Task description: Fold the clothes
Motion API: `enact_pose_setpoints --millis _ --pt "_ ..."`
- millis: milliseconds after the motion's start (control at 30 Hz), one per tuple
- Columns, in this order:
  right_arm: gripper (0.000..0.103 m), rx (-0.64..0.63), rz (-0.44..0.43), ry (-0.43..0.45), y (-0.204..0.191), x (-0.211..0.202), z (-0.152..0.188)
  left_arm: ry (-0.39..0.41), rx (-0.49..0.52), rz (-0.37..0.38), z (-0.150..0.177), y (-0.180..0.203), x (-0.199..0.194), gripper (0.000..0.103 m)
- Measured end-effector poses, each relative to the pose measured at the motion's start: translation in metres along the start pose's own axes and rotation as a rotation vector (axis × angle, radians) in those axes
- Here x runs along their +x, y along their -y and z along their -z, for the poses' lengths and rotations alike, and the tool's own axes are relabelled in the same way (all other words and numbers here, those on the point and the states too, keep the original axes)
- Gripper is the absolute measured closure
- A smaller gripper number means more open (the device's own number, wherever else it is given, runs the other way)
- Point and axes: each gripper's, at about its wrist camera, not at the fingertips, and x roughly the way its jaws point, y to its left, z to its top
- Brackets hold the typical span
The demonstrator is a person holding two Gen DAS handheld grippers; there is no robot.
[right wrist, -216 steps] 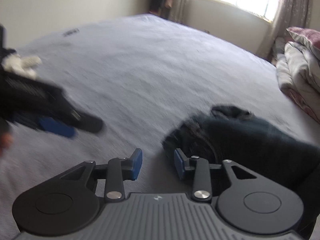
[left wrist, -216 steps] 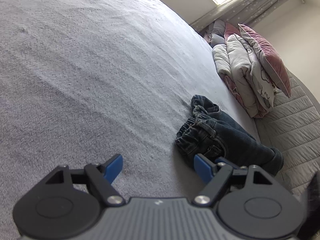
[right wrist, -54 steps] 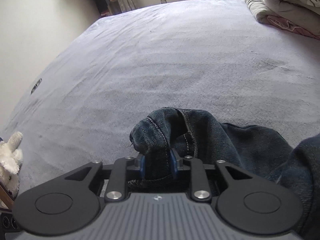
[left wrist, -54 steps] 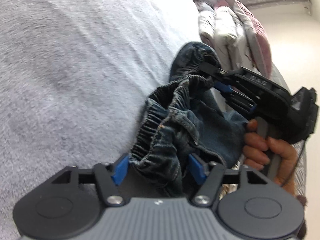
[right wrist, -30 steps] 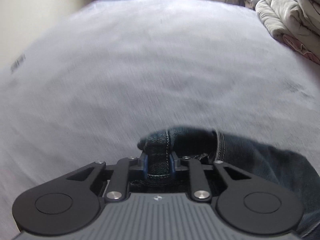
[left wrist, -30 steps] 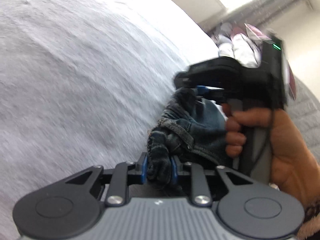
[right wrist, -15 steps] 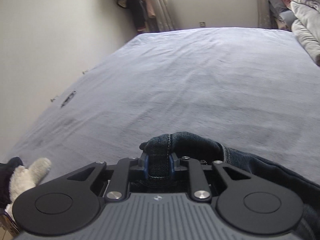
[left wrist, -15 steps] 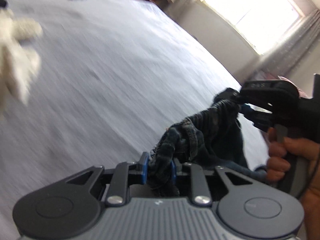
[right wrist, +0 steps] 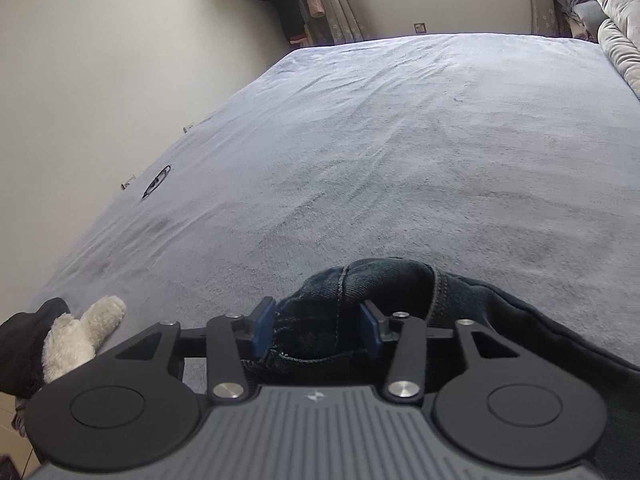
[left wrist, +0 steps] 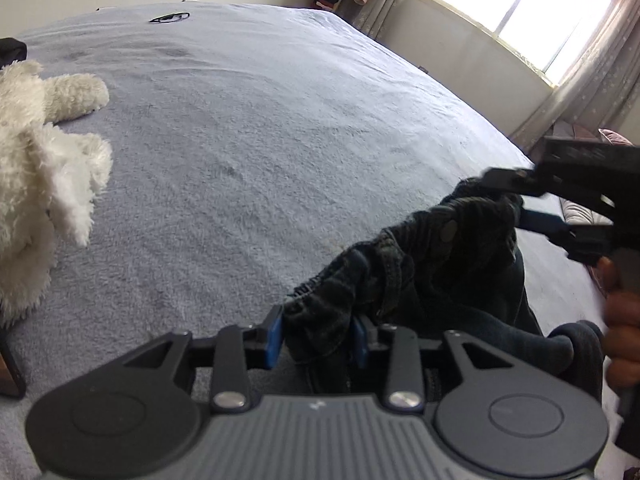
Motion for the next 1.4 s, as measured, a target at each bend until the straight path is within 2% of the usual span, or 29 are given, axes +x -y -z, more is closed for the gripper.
enact_pose_setpoints --millis 133,200,333,433,500,600,867,967,1100,1233,1400 --pt "0.05 -0.027 0.003 -0.001 0.008 -0.033 0.005 -0.011 -0.015 -0.005 0.002 0.001 0.002 0.057" --pt "0.05 -0.04 0.012 0.002 0.013 -0.052 0.008 -0.008 -0.017 -0.004 0.002 0.001 0.001 0.05" --pt "0.048 -0.035 0.051 0.034 0.031 -0.1 0.024 -0.002 -0.004 0.0 0.002 0.001 -0.005 0.047" --pt "0.047 -0.007 0.116 0.055 0.056 -0.134 0.043 0.023 0.019 -0.001 0.005 0.003 -0.013 0.045" --pt "0.047 0.02 0.165 0.062 0.075 -0.155 0.058 0.041 0.041 0.008 0.008 0.007 -0.02 0.039" --pt "0.047 0.076 0.243 0.071 0.105 -0.182 0.082 0.059 0.093 0.025 0.017 0.016 -0.03 0.036" --pt "0.047 0.212 0.399 0.083 0.165 -0.227 0.149 -0.005 0.161 0.144 0.041 0.032 -0.03 0.032" --pt "0.047 0.261 0.429 0.079 0.181 -0.235 0.174 -0.05 0.165 0.166 0.048 0.037 -0.023 0.032" --pt "0.046 0.327 0.394 0.088 0.2 -0.231 0.194 -0.071 0.189 0.176 0.056 0.044 -0.018 0.031" --pt "0.046 0.337 0.415 0.051 0.215 -0.214 0.191 -0.066 0.225 0.154 0.06 0.052 -0.013 0.027" --pt "0.047 0.352 0.383 0.054 0.23 -0.192 0.181 -0.056 0.224 0.133 0.058 0.055 -0.006 0.027"
